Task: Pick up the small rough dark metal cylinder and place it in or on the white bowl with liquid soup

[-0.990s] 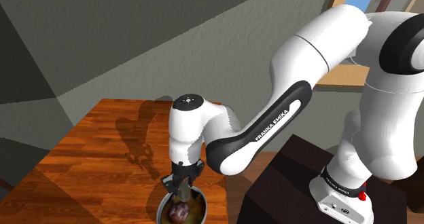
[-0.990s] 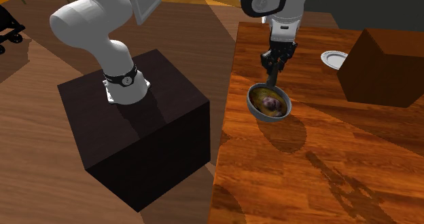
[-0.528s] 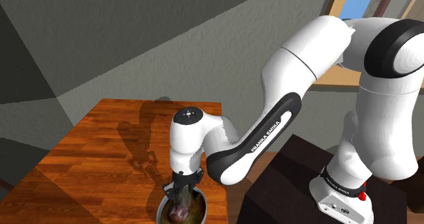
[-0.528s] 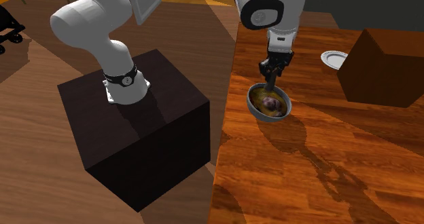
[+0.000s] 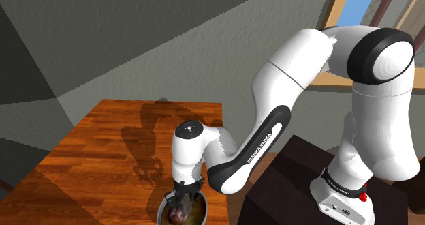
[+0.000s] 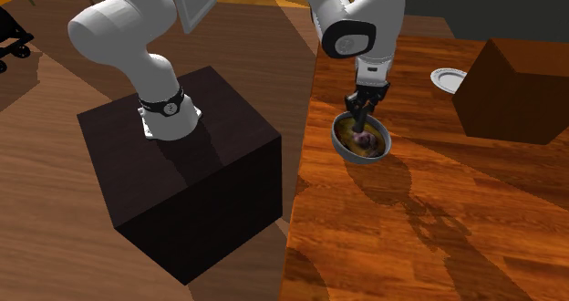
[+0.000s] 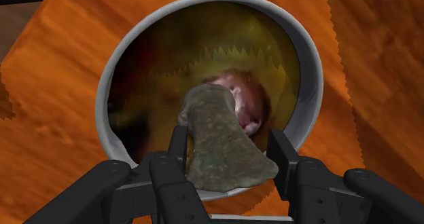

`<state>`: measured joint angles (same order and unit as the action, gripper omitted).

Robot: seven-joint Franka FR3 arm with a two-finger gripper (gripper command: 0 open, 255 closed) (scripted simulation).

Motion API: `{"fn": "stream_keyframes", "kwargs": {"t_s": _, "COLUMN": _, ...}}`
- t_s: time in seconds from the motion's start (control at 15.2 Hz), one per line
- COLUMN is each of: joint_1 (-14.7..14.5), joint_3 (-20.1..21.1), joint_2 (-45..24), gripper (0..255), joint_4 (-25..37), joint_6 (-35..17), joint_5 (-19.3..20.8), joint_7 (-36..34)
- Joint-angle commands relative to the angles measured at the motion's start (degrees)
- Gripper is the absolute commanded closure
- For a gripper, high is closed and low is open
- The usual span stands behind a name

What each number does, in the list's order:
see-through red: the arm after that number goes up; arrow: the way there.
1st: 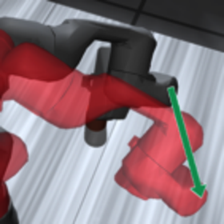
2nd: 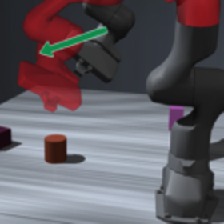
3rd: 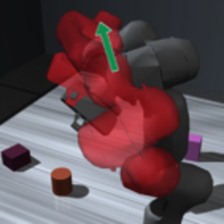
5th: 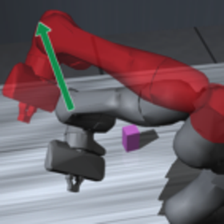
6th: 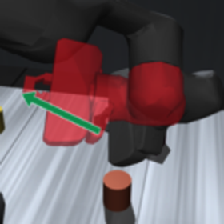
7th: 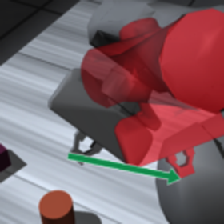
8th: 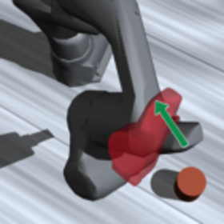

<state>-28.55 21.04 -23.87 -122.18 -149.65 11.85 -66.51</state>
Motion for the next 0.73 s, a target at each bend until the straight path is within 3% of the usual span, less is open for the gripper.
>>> {"fn": "stream_keyframes", "kwargs": {"t_s": 0.0, "joint_1": -0.4, "joint_3": -0.5, "joint_2": -1.1, "gripper": 255, "joint_4": 0.0, "joint_6": -1.0, "joint_5": 0.7, "joint_7": -0.4}}
{"fn": "stream_keyframes", "kwargs": {"t_s": 0.53, "joint_1": -0.4, "joint_3": -0.5, "joint_2": -1.1, "gripper": 255, "joint_4": 0.0, "joint_6": -1.0, "joint_5": 0.7, "joint_7": -0.4}}
{"fn": "stream_keyframes", "kwargs": {"t_s": 0.59, "joint_1": -0.4, "joint_3": -0.5, "joint_2": -1.1, "gripper": 0, "joint_4": 0.0, "joint_6": -1.0, "joint_5": 0.7, "joint_7": -0.4}}
{"fn": "stream_keyframes", "kwargs": {"t_s": 0.66, "joint_1": -0.4, "joint_3": -0.5, "joint_2": -1.1, "gripper": 0, "joint_4": 0.0, "joint_6": -1.0, "joint_5": 0.7, "joint_7": -0.4}}
